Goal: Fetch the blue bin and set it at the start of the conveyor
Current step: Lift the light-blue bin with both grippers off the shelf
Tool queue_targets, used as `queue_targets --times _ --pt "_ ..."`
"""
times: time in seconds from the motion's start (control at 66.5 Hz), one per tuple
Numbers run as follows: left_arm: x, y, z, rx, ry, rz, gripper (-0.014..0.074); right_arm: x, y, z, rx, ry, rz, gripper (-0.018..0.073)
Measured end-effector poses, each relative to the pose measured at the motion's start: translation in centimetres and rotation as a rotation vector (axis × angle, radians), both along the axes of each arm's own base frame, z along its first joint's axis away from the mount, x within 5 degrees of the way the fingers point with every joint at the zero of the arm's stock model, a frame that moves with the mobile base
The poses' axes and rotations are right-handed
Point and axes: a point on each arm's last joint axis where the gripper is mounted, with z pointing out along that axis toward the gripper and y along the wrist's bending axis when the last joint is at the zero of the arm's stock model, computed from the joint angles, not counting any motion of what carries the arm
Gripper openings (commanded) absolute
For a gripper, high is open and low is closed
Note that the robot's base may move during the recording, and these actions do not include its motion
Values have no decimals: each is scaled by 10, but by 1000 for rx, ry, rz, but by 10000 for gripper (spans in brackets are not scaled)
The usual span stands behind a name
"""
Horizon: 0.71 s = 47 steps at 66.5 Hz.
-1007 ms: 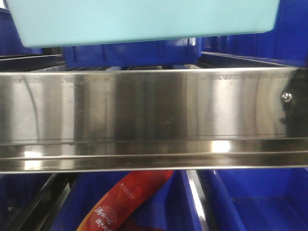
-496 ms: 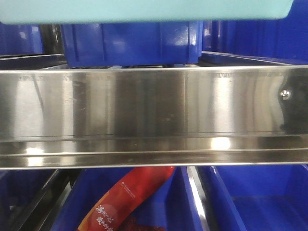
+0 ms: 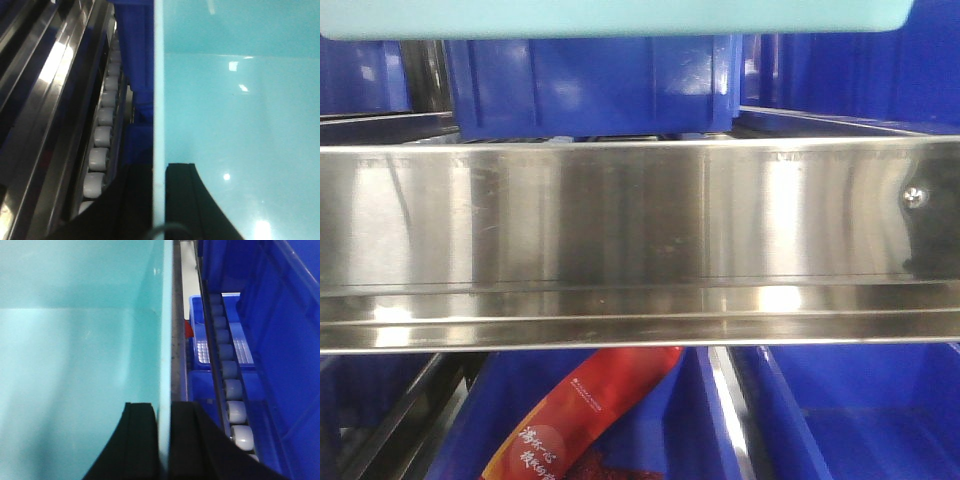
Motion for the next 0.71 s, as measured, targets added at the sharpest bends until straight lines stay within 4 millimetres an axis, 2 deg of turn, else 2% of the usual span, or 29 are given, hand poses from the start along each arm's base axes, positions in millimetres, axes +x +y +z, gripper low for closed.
queue_targets --times 0.707 --pt "1 0 1 10 -14 -1 -111 0 0 0 3 -3 1 -154"
